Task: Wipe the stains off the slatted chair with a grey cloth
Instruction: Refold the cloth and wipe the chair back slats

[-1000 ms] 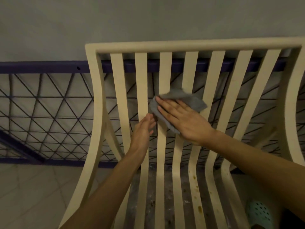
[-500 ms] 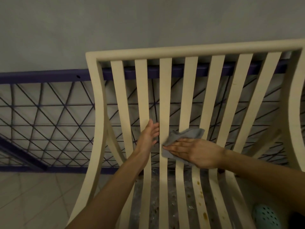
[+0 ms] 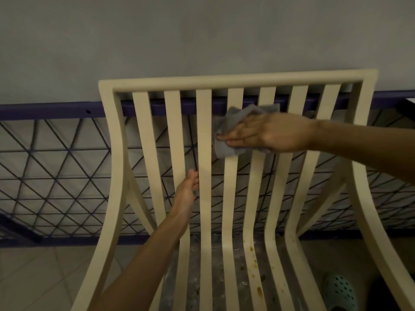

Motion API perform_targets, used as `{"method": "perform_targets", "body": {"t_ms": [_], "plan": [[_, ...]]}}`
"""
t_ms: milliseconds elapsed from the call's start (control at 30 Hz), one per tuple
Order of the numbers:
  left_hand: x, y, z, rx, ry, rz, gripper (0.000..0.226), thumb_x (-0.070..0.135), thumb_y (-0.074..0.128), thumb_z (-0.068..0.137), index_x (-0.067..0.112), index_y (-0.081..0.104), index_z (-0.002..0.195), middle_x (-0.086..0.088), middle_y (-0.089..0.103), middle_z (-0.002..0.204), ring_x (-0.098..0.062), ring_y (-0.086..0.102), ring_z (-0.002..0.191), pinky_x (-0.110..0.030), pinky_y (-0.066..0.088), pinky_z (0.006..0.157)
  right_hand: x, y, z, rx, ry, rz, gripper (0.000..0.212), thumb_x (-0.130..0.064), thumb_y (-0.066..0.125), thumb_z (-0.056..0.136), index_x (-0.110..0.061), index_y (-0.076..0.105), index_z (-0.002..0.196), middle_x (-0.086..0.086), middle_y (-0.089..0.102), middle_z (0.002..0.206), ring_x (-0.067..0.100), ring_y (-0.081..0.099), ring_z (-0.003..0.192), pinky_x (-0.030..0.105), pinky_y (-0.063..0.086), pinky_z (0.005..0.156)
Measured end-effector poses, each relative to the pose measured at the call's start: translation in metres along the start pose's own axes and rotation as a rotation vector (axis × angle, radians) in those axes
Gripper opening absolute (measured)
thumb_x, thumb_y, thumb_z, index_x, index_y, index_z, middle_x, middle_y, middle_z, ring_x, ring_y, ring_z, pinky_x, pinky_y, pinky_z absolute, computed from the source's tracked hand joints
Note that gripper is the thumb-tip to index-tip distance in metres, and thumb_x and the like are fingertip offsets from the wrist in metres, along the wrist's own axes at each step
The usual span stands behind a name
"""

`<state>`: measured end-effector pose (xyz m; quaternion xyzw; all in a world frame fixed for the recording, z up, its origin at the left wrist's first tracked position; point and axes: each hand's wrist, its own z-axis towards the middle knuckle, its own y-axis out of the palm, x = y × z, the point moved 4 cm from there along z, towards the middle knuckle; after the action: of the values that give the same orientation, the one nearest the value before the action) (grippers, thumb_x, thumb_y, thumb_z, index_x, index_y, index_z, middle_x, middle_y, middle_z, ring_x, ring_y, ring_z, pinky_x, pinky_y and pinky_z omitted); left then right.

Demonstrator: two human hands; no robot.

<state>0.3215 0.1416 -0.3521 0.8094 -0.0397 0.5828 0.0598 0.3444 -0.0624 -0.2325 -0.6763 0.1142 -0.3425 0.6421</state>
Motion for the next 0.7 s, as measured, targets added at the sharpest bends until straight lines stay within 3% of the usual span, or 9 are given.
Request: {"method": "perform_targets", "body": {"t_ms": [167, 267, 400, 467, 533, 700], "plan": [[0.003, 0.003, 0.001, 0.003, 0.011, -0.018, 0.047, 0.036, 0.026, 0.104, 0.010, 0.046, 0.138, -0.004, 0.052, 0.136, -0.008, 0.045, 0.112, -0.031, 0.029, 0.100, 0.012, -0.013, -0.008, 0.051, 0.017, -0.105, 0.061, -0.007, 0.046, 0.090, -0.014, 0.032, 0.149, 0.004, 0.024, 0.158, 0.020, 0.021, 0.146, 0.045, 0.016, 0.120], [0.003, 0.008, -0.001, 0.013, 0.020, -0.012, 0.042, 0.034, 0.028, 0.105, 0.013, 0.051, 0.132, 0.001, 0.056, 0.126, -0.008, 0.048, 0.112, -0.030, 0.030, 0.099, 0.000, 0.006, -0.033, 0.051, 0.132, -0.093, 0.066, -0.013, 0.040, 0.091, -0.017, 0.019, 0.153, 0.003, 0.010, 0.161, 0.020, 0.008, 0.148, 0.042, 0.009, 0.120], [0.002, 0.008, -0.002, 0.124, 0.136, -0.026, 0.025, 0.026, 0.039, 0.103, 0.020, 0.063, 0.102, 0.011, 0.064, 0.098, 0.000, 0.058, 0.089, -0.012, 0.042, 0.079, 0.000, 0.028, -0.059, -0.091, 0.061, -0.207, 0.063, -0.011, 0.048, 0.093, -0.017, 0.025, 0.152, 0.006, 0.024, 0.157, 0.022, 0.019, 0.146, 0.044, 0.019, 0.118], [-0.003, 0.009, -0.016, 0.255, 0.302, 0.057, 0.021, 0.021, 0.048, 0.100, 0.022, 0.066, 0.110, 0.011, 0.065, 0.106, 0.002, 0.059, 0.098, -0.007, 0.044, 0.078, 0.009, 0.023, -0.065, -0.149, 0.076, -0.255, 0.071, -0.012, 0.061, 0.087, -0.020, 0.030, 0.150, 0.008, 0.035, 0.153, 0.026, 0.029, 0.143, 0.045, 0.024, 0.116], [-0.005, 0.017, -0.031, 0.298, 0.426, 0.076, 0.024, 0.013, 0.050, 0.098, 0.020, 0.064, 0.117, 0.010, 0.063, 0.113, 0.003, 0.058, 0.105, -0.005, 0.044, 0.086, 0.019, 0.005, -0.064, -0.118, 0.137, -0.218, 0.077, -0.012, 0.061, 0.083, -0.022, 0.027, 0.151, 0.008, 0.033, 0.154, 0.031, 0.031, 0.141, 0.045, 0.027, 0.112], [0.006, 0.049, -0.030, 0.094, 0.452, 0.108, 0.028, 0.014, 0.049, 0.099, 0.019, 0.059, 0.124, 0.010, 0.063, 0.117, 0.003, 0.057, 0.109, -0.012, 0.042, 0.094, 0.013, -0.009, -0.054, 0.072, 0.267, -0.137, 0.074, -0.010, 0.049, 0.087, -0.019, 0.018, 0.153, 0.006, 0.014, 0.161, 0.029, 0.013, 0.148, 0.049, 0.021, 0.118]]}}
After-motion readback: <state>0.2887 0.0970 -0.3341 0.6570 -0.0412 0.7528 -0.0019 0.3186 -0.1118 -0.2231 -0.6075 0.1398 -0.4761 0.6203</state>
